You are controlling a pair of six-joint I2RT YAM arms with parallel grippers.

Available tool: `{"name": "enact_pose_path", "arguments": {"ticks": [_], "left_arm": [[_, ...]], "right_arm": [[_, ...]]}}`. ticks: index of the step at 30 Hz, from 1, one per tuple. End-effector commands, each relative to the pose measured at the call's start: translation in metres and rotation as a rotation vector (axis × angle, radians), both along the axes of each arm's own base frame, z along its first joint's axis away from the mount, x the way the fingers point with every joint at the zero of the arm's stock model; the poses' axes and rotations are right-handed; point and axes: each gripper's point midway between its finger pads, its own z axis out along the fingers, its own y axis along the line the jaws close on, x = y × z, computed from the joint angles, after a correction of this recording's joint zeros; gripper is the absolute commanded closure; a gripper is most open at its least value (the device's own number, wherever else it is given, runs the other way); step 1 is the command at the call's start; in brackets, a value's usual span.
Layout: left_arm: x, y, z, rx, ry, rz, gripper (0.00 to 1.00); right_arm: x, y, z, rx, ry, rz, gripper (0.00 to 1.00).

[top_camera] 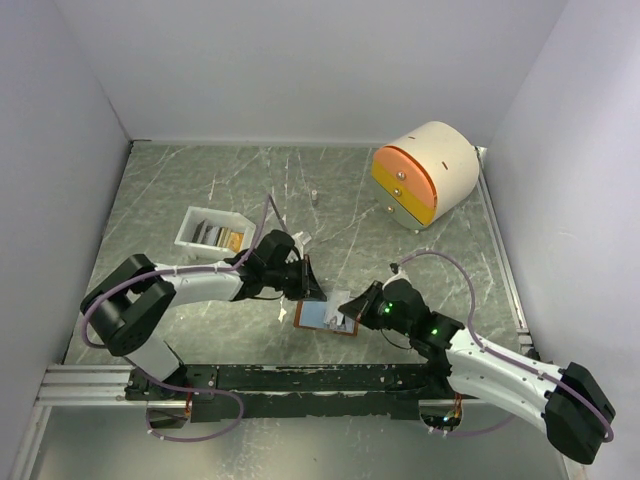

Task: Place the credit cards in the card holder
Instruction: Pick up the credit card from the storage box, then place the credit card in the card holder.

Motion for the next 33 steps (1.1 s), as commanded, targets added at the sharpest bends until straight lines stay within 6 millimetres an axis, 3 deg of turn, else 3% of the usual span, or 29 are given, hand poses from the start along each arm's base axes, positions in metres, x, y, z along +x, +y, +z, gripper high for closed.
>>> {"name": "enact_pose_path", "arguments": {"ticks": [1,6,13,19,24,27,33], "left_arm": [[0.004,-0.010,0.008,-0.007,-0.048,-0.026,0.86],[0.012,0.003,0.006,0.081,-0.085,0.008,0.67],[0.014,0.027,-0.009,0.213,-0.104,0.046,0.69],[0.003,0.024,-0.021,0.191,-0.078,0.000,0.66],[-0.001,0.012,-0.018,0.126,-0.071,-0.034,0.53],[0.001,0.009,-0.024,0.140,-0.057,-0.035,0.50],[0.003,0.005,-0.028,0.134,-0.060,-0.037,0.44]], "right_arm": [[0.003,-0.012,-0.008,-0.087,-0.013,-0.021,1.00],[0.008,-0.019,-0.004,-0.137,-0.066,-0.021,1.00],[0.011,-0.007,0.001,-0.135,-0.082,0.029,1.00],[0.018,-0.008,-0.005,-0.204,-0.069,0.024,1.00],[0.022,-0.023,0.000,-0.303,-0.073,-0.001,1.00],[0.027,-0.034,0.009,-0.353,-0.106,-0.033,1.00],[0.033,-0.045,0.005,-0.442,-0.118,-0.053,1.00]]}}
